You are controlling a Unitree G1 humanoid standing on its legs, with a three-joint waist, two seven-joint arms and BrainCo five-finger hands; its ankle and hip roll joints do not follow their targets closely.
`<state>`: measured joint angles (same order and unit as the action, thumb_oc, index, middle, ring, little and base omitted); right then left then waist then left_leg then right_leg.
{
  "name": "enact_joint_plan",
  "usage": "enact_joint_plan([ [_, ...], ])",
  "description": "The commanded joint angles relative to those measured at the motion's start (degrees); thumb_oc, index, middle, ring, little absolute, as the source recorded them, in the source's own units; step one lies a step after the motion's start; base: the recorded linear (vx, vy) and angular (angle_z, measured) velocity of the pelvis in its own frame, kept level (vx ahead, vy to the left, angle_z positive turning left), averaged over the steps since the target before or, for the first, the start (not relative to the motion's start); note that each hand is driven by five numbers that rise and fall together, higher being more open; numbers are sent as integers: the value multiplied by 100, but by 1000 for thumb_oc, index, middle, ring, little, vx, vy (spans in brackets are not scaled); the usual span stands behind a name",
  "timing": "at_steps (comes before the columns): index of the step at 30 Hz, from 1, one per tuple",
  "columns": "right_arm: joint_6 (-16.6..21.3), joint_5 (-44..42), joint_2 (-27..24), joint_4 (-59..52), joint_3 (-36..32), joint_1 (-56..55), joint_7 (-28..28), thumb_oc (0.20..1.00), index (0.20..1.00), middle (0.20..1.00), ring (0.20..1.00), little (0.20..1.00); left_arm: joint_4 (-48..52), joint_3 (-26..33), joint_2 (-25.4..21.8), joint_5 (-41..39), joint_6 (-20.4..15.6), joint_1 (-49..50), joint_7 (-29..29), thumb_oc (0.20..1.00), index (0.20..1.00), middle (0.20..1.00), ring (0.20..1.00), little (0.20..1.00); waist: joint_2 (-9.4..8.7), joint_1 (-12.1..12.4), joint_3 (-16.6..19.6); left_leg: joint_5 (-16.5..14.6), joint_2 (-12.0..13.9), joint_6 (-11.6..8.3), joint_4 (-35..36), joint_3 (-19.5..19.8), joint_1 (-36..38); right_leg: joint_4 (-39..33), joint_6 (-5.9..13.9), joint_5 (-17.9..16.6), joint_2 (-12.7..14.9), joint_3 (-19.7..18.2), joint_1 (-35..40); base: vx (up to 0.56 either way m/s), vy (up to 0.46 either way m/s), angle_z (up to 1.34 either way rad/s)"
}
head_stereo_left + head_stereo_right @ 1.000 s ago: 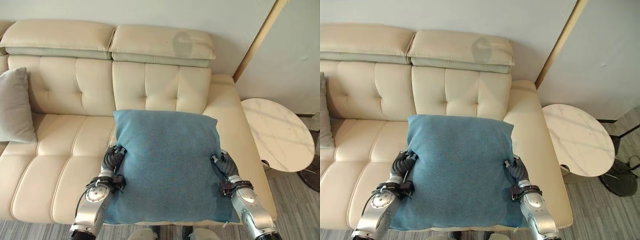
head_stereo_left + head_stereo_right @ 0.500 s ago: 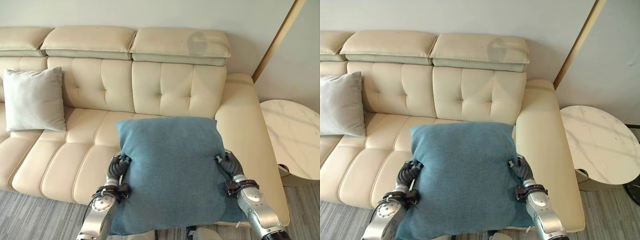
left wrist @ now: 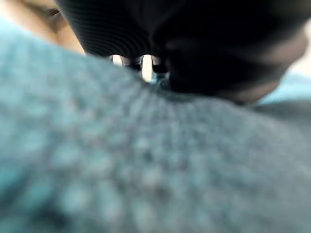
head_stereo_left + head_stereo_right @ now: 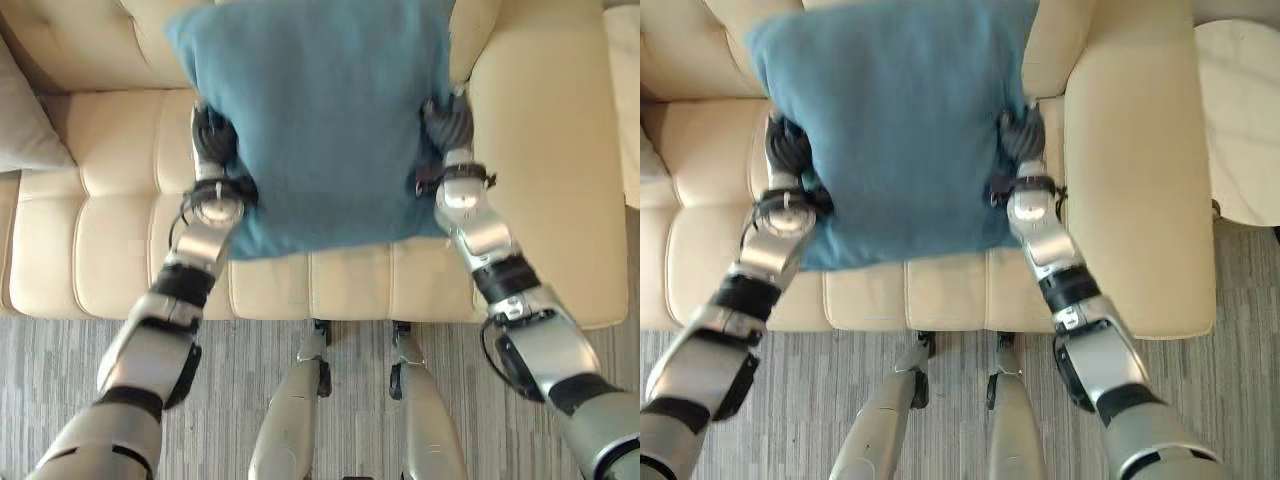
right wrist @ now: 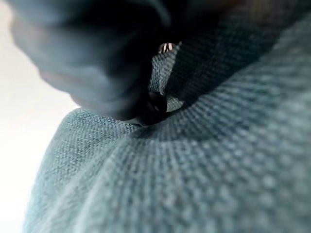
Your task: Pick up all the scattered cushions and arrange them neatly on the sofa.
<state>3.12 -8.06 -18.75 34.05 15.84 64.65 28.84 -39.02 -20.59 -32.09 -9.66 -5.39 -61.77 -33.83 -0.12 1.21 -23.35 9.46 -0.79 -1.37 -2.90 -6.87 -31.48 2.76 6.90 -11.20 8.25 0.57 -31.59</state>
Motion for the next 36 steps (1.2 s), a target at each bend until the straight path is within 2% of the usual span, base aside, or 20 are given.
enact_joint_plan([
  [1, 672, 629, 190, -539, 433, 279, 643, 200, 200, 200, 200, 200, 467, -368, 60, 940, -387, -514, -473, 200, 200, 200, 200, 200, 3, 60, 518, -886, -121, -70, -468, 350, -36, 362, 71, 820, -176, 197, -12, -58, 31, 6],
  [2, 669, 723, 112, -421, 433, 572, 794, 200, 200, 200, 200, 200, 257, -455, 78, 940, -368, -878, -552, 200, 200, 200, 200, 200, 20, 60, 508, -868, -137, -75, -494, 383, -177, 396, 75, 823, -155, 208, -143, -96, 43, 13],
  [3, 500, 955, -13, -240, 450, 989, 1091, 200, 200, 200, 200, 200, 66, -524, 114, 920, -295, -1338, -645, 200, 200, 200, 200, 200, 62, 55, 442, -854, -168, -72, -559, 433, -400, 468, 80, 821, -133, 186, -367, -66, 16, 12],
  [4, 421, 1067, -120, -114, 490, 1210, 1221, 200, 200, 200, 200, 200, -103, -596, 155, 870, -270, -1603, -667, 536, 536, 536, 536, 536, 79, 54, 414, -845, -188, -66, -609, 464, -544, 520, 84, 832, -125, 193, -495, -92, -3, 15],
  [5, 221, 1039, -328, 353, 682, 1662, 1289, 1000, 1000, 1000, 1000, 1000, -581, -786, 196, 730, -185, -2112, -602, 1000, 1000, 1000, 1000, 1000, 76, 24, 371, -819, -215, -55, -643, 515, -727, 553, 92, 833, -127, 187, -655, -80, -22, 14],
  [7, 64, 222, -733, 1347, 1077, 2416, 963, 1000, 1000, 1000, 1000, 1000, -1378, -1310, 53, 381, -91, -3041, -178, 1000, 1000, 1000, 1000, 1000, 83, 21, 248, -735, -238, -44, -679, 598, -1036, 612, 126, 768, -112, 215, -969, -75, -41, 17],
  [10, 42, -632, -971, 1708, 1090, 2358, 626, 1000, 1000, 1000, 1000, 1000, -1603, -1221, -33, -97, -80, -2848, 134, 1000, 1000, 1000, 1000, 1000, 11, 41, 181, -652, -251, -52, -596, 648, -1133, 563, 125, 739, -130, 259, -1056, -36, -49, 13],
  [13, -70, -837, -999, 1854, 1081, 2081, 388, 1000, 1000, 1000, 1000, 1000, -1948, -1112, -46, -407, -57, -2524, 458, 1000, 1000, 1000, 1000, 1000, -35, 16, 150, -591, -250, -68, -505, 667, -1094, 524, 112, 712, -155, 264, -1057, -8, -14, 1],
  [17, -7, -1028, -938, 1855, 923, 1670, 204, 1000, 1000, 1000, 1000, 1000, -2004, -886, -212, -640, -102, -2041, 704, 1000, 1000, 1000, 1000, 1000, -98, -28, 118, -582, -243, -78, -459, 648, -991, 487, 107, 675, -184, 240, -971, -9, -1, 0],
  [22, 96, -928, -1237, 1287, 606, 843, 15, 1000, 1000, 1000, 1000, 1000, -1267, -403, -631, -798, -309, -1163, 856, 1000, 1000, 1000, 1000, 1000, -136, -17, 98, -624, -244, -93, -467, 613, -719, 434, 90, 662, -209, 252, -689, -19, 10, 4],
  [25, 262, -897, -1606, 387, 210, -77, -236, 1000, 1000, 1000, 1000, 1000, -232, 114, -966, -899, -557, -175, 908, 1000, 1000, 1000, 1000, 1000, -139, 2, 115, -665, -245, -104, -435, 601, -410, 395, 83, 667, -206, 269, -387, 7, 12, -7],
  [28, 360, -878, -1984, -629, -426, -1532, -767, 1000, 1000, 1000, 1000, 1000, 1046, 917, -1159, -959, -780, 1410, 1133, 1000, 1000, 1000, 1000, 1000, -164, 10, 197, -719, -245, -109, -341, 568, 16, 345, 79, 706, -194, 302, 23, 43, 16, -4],
  [30, 495, -805, -1982, -1223, -925, -2724, -1113, 1000, 1000, 1000, 1000, 1000, 1671, 1507, -900, -987, -848, 2662, 1389, 1000, 1000, 1000, 1000, 1000, -198, 20, 292, -776, -256, -96, -300, 556, 310, 343, 83, 753, -166, 344, 321, 74, 2, 2],
  [31, 427, -615, -1970, -1613, -1202, -3431, -1365, 1000, 1000, 1000, 1000, 1000, 2049, 1813, -685, -1006, -839, 3426, 1576, 1000, 1000, 1000, 1000, 1000, -214, 15, 357, -814, -267, -74, -282, 561, 499, 348, 90, 796, -156, 364, 510, 74, 1, -3],
  [32, 366, -524, -1928, -1793, -1367, -3766, -1466, 1000, 1000, 1000, 1000, 1000, 2206, 1951, -639, -966, -790, 3780, 1643, 1000, 1000, 1000, 1000, 1000, -221, 4, 405, -806, -273, -62, -271, 567, 570, 321, 91, 783, -142, 375, 605, 101, 10, -1],
  [33, 485, -511, -1800, -1876, -1506, -4234, -1646, 1000, 1000, 1000, 1000, 1000, 2251, 2088, -426, -943, -789, 4214, 1802, 1000, 1000, 1000, 1000, 1000, -239, 1, 464, -872, -288, -42, -260, 568, 732, 326, 92, 846, -137, 395, 772, 96, 13, 1],
  [36, 451, -170, -1482, -2160, -1929, -5477, -2105, 1000, 1000, 1000, 1000, 1000, 2319, 2448, 77, -862, -633, 5461, 2202, 1000, 1000, 1000, 1000, 1000, -279, -28, 638, -974, -299, 1, -240, 561, 1132, 292, 125, 912, -99, 445, 1221, 83, 18, -1],
])
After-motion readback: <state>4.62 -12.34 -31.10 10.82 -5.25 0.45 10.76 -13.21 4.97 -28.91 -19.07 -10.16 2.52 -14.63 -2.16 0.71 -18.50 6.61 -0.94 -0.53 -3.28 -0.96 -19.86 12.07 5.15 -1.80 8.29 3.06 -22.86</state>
